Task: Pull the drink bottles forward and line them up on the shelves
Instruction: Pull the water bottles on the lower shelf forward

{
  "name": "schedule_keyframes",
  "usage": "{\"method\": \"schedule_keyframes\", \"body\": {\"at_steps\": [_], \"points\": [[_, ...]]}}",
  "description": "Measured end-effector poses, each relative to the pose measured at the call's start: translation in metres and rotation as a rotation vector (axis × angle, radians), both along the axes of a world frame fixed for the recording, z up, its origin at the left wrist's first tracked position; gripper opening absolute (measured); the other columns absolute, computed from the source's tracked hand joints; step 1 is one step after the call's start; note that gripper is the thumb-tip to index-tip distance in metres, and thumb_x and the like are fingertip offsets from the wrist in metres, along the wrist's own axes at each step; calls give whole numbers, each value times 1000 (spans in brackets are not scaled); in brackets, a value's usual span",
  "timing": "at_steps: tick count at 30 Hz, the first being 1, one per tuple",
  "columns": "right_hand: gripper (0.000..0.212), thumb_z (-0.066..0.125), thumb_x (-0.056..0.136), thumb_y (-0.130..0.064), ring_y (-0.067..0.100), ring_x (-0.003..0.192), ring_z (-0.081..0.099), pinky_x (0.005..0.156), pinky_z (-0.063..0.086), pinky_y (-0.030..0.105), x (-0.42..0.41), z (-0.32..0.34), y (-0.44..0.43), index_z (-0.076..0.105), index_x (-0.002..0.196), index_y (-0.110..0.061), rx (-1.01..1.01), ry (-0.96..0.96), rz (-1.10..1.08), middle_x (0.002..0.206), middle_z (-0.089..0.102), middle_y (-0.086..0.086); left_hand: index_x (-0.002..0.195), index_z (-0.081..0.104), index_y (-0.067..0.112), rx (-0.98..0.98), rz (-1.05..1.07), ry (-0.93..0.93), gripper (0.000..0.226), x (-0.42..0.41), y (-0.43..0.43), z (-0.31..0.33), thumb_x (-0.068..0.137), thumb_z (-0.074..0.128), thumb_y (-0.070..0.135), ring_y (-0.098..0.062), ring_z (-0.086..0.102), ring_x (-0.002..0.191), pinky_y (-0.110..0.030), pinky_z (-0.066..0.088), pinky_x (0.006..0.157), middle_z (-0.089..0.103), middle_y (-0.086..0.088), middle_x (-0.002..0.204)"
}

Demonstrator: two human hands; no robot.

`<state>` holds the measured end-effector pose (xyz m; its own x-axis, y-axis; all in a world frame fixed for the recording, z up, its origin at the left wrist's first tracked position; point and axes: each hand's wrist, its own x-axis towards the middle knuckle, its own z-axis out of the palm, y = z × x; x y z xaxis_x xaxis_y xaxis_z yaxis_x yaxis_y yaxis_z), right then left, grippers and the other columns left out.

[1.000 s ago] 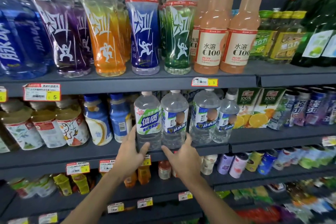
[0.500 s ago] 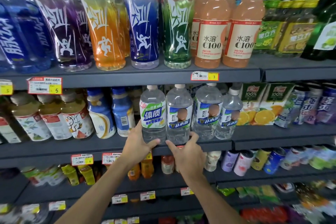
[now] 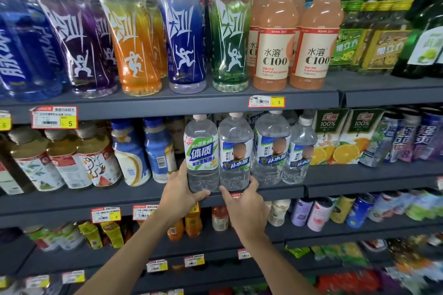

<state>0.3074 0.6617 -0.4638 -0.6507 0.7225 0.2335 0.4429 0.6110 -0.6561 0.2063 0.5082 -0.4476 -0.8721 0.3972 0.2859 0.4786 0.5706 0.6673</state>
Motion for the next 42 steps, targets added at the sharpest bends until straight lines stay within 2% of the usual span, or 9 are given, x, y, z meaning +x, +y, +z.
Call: {"method": "schedule_keyframes", "body": {"at_steps": [3, 6, 9, 19, 25, 32, 34, 37, 42], "points": [[88, 57, 85, -72, 17, 90, 72, 69, 49, 31, -1, 0, 4, 35, 146, -14, -2, -13, 23, 92, 74, -4, 139, 32, 44, 16, 16, -16, 92, -1, 1, -3, 67, 90, 43, -12, 52, 116, -39, 50, 97, 46, 32, 107], [88, 52, 88, -72, 19, 92, 71, 76, 51, 34, 1, -1, 10, 31, 150, -13, 31, -67, 61, 94, 74, -3, 140, 33, 42, 24, 39, -38, 93, -4, 0, -3, 66, 90, 44, -13, 52, 118, -38, 49, 98, 53, 16, 119], [88, 48, 92, -70, 19, 91, 70, 79, 52, 36, 3, -2, 16, 29, 154, -11, 69, -83, 86, 89, 73, -2, 141, 34, 41, 25, 43, -52, 94, -4, 0, -3, 66, 90, 44, -14, 52, 120, -42, 49, 101, 56, 8, 127], [77, 42, 98, -63, 18, 89, 69, 78, 51, 35, 7, -6, 26, 33, 154, -11, 181, -96, 136, 87, 73, 1, 143, 26, 45, -18, 56, -45, 99, -6, 0, -5, 66, 89, 47, -16, 49, 120, -37, 46, 98, 46, 16, 115], [73, 43, 98, -61, 19, 90, 69, 77, 50, 35, 5, -7, 28, 35, 153, -12, 172, -86, 127, 86, 74, -2, 144, 27, 40, -21, 78, -34, 100, -3, 3, -4, 66, 89, 48, -17, 50, 119, -36, 46, 96, 55, 6, 124], [70, 47, 98, -59, 19, 85, 69, 72, 50, 35, 5, -7, 27, 38, 151, -14, 143, -65, 126, 82, 72, -1, 144, 27, 40, -11, 62, -63, 99, -2, 2, 0, 67, 89, 45, -17, 50, 120, -37, 47, 98, 51, 12, 119], [72, 48, 96, -59, 18, 84, 69, 71, 50, 35, 6, -8, 27, 37, 151, -15, 138, -59, 129, 80, 71, -2, 143, 27, 40, -15, 51, -56, 99, -1, 1, 1, 65, 89, 46, -16, 49, 121, -36, 47, 97, 50, 16, 117], [78, 48, 91, -66, 18, 83, 71, 72, 51, 34, 8, -8, 26, 36, 152, -17, 138, -53, 110, 77, 72, -4, 144, 30, 34, -27, 104, -12, 105, 5, 7, 6, 59, 85, 61, -17, 50, 119, -38, 48, 96, 55, 11, 124], [92, 48, 85, -77, 21, 85, 72, 71, 51, 34, 8, -4, 16, 36, 151, -14, 140, -46, 67, 84, 74, -2, 141, 37, 27, 113, 212, 4, 101, 15, 27, 6, 59, 83, 66, -16, 47, 115, -38, 47, 95, 59, 7, 124]]}}
